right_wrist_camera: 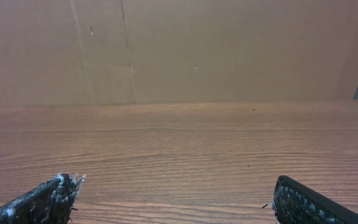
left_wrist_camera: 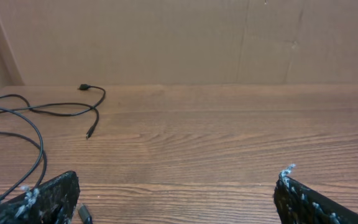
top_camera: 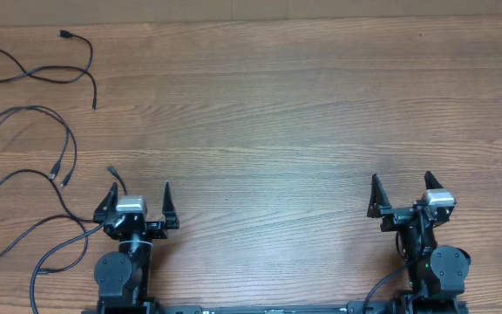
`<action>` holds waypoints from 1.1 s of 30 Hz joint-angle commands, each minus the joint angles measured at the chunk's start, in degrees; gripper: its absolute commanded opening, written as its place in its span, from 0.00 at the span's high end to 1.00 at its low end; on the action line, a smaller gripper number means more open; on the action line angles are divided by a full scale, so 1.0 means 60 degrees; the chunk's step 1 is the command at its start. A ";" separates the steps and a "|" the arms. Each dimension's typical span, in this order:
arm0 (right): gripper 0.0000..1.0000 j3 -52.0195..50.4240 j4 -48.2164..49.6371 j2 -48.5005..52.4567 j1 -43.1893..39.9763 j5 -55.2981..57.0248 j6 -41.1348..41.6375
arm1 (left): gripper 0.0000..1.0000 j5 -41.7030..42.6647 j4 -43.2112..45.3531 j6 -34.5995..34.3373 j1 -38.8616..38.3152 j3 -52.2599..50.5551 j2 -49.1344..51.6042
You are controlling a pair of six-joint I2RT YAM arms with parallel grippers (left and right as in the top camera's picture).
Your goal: Untangle cables
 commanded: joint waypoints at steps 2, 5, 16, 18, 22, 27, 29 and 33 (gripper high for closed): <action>0.00 -0.0095 0.0069 -0.0113 0.0000 0.0117 -0.0018 | 0.00 0.0080 0.0036 0.0178 0.0051 -0.0069 -0.0106; 0.00 -0.0095 0.0069 -0.0113 0.0000 0.0117 -0.0018 | 0.00 0.0080 0.0036 0.0178 0.0051 -0.0069 -0.0106; 0.00 -0.0095 0.0055 -0.0113 0.0011 0.0277 -0.0055 | 0.00 0.0080 0.0036 0.0178 0.0051 -0.0069 -0.0106; 0.00 -0.0095 0.0051 -0.0113 0.0011 0.0295 -0.0055 | 0.00 0.0080 0.0036 0.0178 0.0051 -0.0069 -0.0106; 0.00 -0.0095 0.0058 -0.0113 0.0011 0.0295 -0.0051 | 0.00 0.0080 0.0036 0.0178 0.0051 -0.0069 -0.0106; 0.00 -0.0095 0.0058 -0.0113 0.0011 0.0295 -0.0051 | 0.00 0.0084 0.0036 0.0178 0.0051 -0.0069 -0.0106; 0.00 -0.0095 0.0058 -0.0113 0.0011 0.0295 -0.0051 | 0.01 0.0084 0.0036 0.0178 0.0051 -0.0069 -0.0106; 0.00 -0.0095 0.0058 -0.0113 0.0011 0.0295 -0.0051 | 0.01 0.0080 0.0036 0.0178 0.0051 -0.0069 -0.0106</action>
